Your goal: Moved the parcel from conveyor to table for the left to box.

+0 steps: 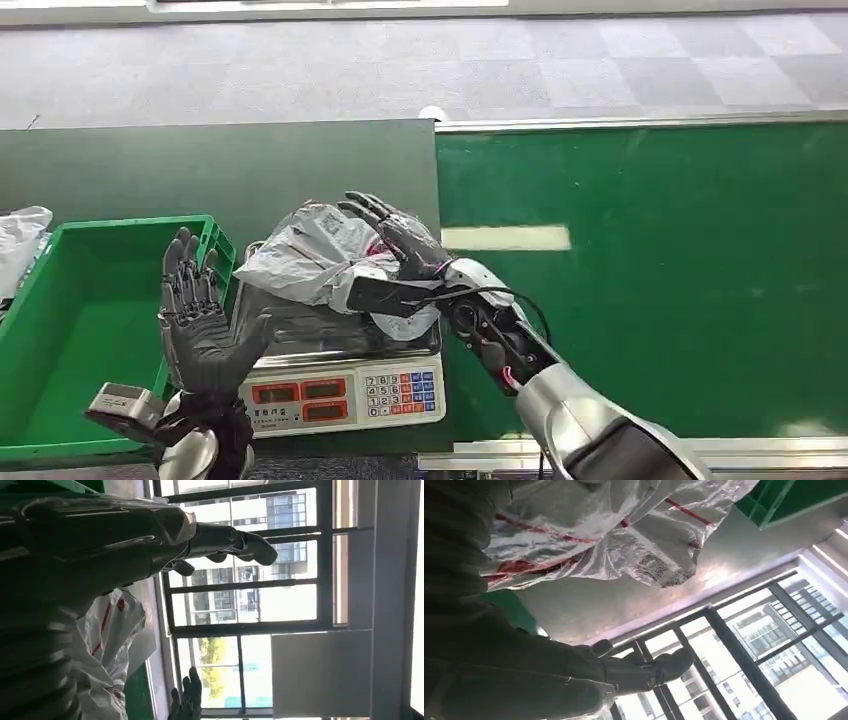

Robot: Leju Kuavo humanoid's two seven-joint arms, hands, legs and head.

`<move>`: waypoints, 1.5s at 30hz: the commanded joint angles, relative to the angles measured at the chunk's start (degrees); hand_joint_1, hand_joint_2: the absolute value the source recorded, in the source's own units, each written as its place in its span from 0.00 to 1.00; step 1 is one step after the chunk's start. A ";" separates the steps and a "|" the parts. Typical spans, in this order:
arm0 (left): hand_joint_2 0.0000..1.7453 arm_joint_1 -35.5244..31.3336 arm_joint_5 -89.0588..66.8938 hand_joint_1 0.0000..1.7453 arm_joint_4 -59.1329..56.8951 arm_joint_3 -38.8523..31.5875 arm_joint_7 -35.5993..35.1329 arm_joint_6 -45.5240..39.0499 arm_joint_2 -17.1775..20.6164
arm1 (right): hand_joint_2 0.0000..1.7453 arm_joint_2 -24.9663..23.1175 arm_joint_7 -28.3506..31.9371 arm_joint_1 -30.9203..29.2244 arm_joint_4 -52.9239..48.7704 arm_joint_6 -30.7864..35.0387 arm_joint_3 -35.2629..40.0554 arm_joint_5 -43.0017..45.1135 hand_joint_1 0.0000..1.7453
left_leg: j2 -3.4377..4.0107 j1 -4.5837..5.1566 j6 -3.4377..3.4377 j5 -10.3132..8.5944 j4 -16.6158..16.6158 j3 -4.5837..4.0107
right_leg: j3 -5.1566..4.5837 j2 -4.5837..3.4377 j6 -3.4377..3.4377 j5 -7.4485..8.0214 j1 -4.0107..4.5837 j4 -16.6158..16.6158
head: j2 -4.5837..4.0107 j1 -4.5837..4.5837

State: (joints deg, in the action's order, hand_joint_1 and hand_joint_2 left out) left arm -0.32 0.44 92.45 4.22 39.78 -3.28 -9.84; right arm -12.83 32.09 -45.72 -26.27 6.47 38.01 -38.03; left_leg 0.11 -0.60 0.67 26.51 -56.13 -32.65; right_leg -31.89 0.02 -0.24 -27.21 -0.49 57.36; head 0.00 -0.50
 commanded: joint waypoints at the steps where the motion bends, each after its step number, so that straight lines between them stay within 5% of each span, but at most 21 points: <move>1: 1.00 -1.54 -0.37 0.00 -3.52 0.50 0.22 -0.05 0.60 | 1.00 0.22 0.44 -0.54 -0.48 -0.86 -2.64 0.46 0.00 | -0.08 0.01 -0.02 -0.04 0.03 -0.02 | 0.01 0.08 0.01 0.01 0.00 -0.03 | 0.00 -0.02; 9: 1.00 -0.86 -0.42 0.00 -3.67 -0.55 0.22 -2.32 0.54 | 1.00 1.62 0.96 4.01 -8.99 -12.13 -9.26 13.08 0.00 | -0.08 0.01 -0.01 -0.02 0.03 0.01 | 0.03 0.08 0.00 -0.01 0.00 -0.03 | 0.00 -0.02; 21: 1.00 2.25 -0.71 0.00 -2.56 -2.18 0.22 -4.91 0.07 | 1.00 9.85 -3.84 11.69 -21.30 -6.06 -12.32 18.52 0.00 | -0.21 0.00 -0.03 -0.06 0.13 0.05 | 0.14 0.22 -0.01 0.01 0.01 -0.17 | 0.00 -0.02; 29: 1.00 4.77 -2.08 0.00 -2.50 -1.99 0.22 -4.79 -0.38 | 1.00 17.61 -4.88 25.18 -34.55 2.50 -23.06 26.15 0.00 | -0.54 -0.01 -0.06 -0.03 0.13 0.08 | 0.29 0.55 -0.03 -0.06 0.01 -0.26 | 0.00 -0.02; 45: 1.00 5.21 -5.92 0.00 -6.82 3.25 0.22 -3.96 2.60 | 1.00 14.94 -4.13 43.36 -46.22 6.72 -31.69 31.06 0.00 | -0.19 0.02 -0.04 0.08 0.14 0.04 | 0.12 0.20 0.00 -0.06 -0.02 -0.20 | 0.00 -0.02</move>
State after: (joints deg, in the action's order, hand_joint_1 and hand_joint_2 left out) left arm 5.67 -3.96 90.33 4.09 39.78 -7.21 -9.68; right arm 3.30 27.76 -8.12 -67.39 13.18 9.48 -6.95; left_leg 0.03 -0.58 0.66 26.60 -56.11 -32.73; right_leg -31.93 0.13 -0.24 -27.26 -0.52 57.31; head 0.00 -0.52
